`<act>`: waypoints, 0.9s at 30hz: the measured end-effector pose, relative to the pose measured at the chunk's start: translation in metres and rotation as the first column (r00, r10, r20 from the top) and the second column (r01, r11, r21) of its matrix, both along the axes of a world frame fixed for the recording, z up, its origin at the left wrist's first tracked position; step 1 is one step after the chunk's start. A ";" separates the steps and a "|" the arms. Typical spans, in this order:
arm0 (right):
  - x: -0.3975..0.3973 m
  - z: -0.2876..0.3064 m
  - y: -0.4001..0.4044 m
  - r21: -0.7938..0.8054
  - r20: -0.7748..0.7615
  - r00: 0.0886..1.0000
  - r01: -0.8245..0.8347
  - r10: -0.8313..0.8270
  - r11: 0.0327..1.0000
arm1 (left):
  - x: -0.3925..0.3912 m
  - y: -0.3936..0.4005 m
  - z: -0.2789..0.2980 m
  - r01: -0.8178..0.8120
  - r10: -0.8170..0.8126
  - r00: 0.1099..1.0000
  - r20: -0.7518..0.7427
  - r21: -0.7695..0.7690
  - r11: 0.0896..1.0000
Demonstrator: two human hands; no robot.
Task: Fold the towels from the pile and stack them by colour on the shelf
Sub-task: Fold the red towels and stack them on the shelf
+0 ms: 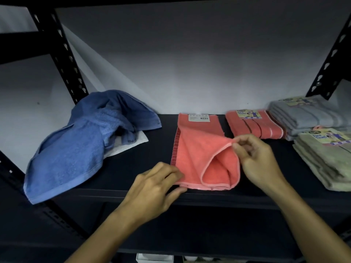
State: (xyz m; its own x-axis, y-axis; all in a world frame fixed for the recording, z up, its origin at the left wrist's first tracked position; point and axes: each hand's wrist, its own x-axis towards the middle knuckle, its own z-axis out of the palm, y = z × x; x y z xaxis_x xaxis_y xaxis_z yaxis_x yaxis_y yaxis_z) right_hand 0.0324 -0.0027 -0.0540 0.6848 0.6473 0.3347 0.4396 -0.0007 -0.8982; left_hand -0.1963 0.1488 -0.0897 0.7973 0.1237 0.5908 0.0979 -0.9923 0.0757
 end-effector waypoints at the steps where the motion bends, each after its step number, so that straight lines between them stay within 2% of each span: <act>1: 0.004 -0.001 -0.002 0.020 -0.021 0.998 0.057 -0.057 0.998 | 0.002 -0.001 0.000 0.007 -0.007 1.000 -0.010 0.015 1.000; 4: 0.013 0.000 -0.012 0.053 -0.134 0.962 0.247 -0.238 0.968 | 0.008 -0.003 -0.003 0.033 -0.033 0.999 -0.019 0.048 0.998; 6: 0.020 -0.003 -0.021 -0.032 -0.154 0.927 0.340 -0.341 0.940 | 0.010 -0.004 -0.006 0.046 -0.045 0.999 -0.014 0.052 0.998; 7: 0.023 -0.004 -0.026 -0.126 -0.084 0.920 0.372 -0.384 0.920 | 0.010 -0.005 -0.007 0.047 -0.046 0.999 -0.012 0.054 0.997; 9: 0.023 -0.009 -0.033 -0.296 0.160 0.893 0.450 -0.420 0.843 | 0.010 -0.005 -0.008 0.046 -0.046 0.999 -0.012 0.065 0.997; 10: 0.022 -0.011 -0.035 -0.314 0.304 0.858 0.500 -0.414 0.807 | 0.010 -0.006 -0.009 0.049 -0.048 0.999 -0.016 0.072 0.996; 12: 0.015 -0.008 -0.035 -0.222 0.566 0.769 0.490 -0.297 0.843 | 0.010 -0.007 -0.008 0.061 -0.059 0.998 -0.024 0.088 0.994; 13: 0.009 -0.001 -0.033 -0.191 0.688 0.706 0.397 -0.166 0.898 | 0.010 -0.007 -0.006 0.067 -0.064 0.997 -0.032 0.097 0.993; 14: 0.004 0.005 -0.030 -0.230 0.779 0.627 0.269 0.011 0.935 | 0.009 -0.008 -0.005 0.073 -0.069 0.997 -0.044 0.111 0.991; 15: 0.002 0.010 -0.026 -0.336 0.816 0.540 0.149 0.208 0.930 | 0.009 -0.008 -0.003 0.081 -0.074 0.995 -0.063 0.128 0.988; 17: 0.002 0.012 -0.017 -0.551 0.792 0.348 0.052 0.502 0.833 | 0.009 -0.008 0.001 0.101 -0.083 0.991 -0.108 0.171 0.980; 19: 0.008 0.007 -0.008 -0.631 0.766 0.218 0.077 0.604 0.772 | 0.009 -0.008 0.002 0.122 -0.092 0.986 -0.142 0.220 0.968; 21: 0.016 0.008 -0.002 -0.586 0.793 0.226 0.032 0.565 0.810 | 0.009 -0.008 0.001 0.146 -0.104 0.982 -0.159 0.280 0.949; 24: 0.026 0.017 0.001 -0.437 0.794 0.434 -0.078 0.425 0.896 | 0.009 -0.007 -0.001 0.171 -0.123 0.979 -0.163 0.323 0.931; 27: 0.038 0.025 -0.004 -0.279 0.743 0.627 -0.025 0.232 0.960 | 0.007 -0.007 -0.002 0.169 -0.119 0.978 -0.170 0.322 0.931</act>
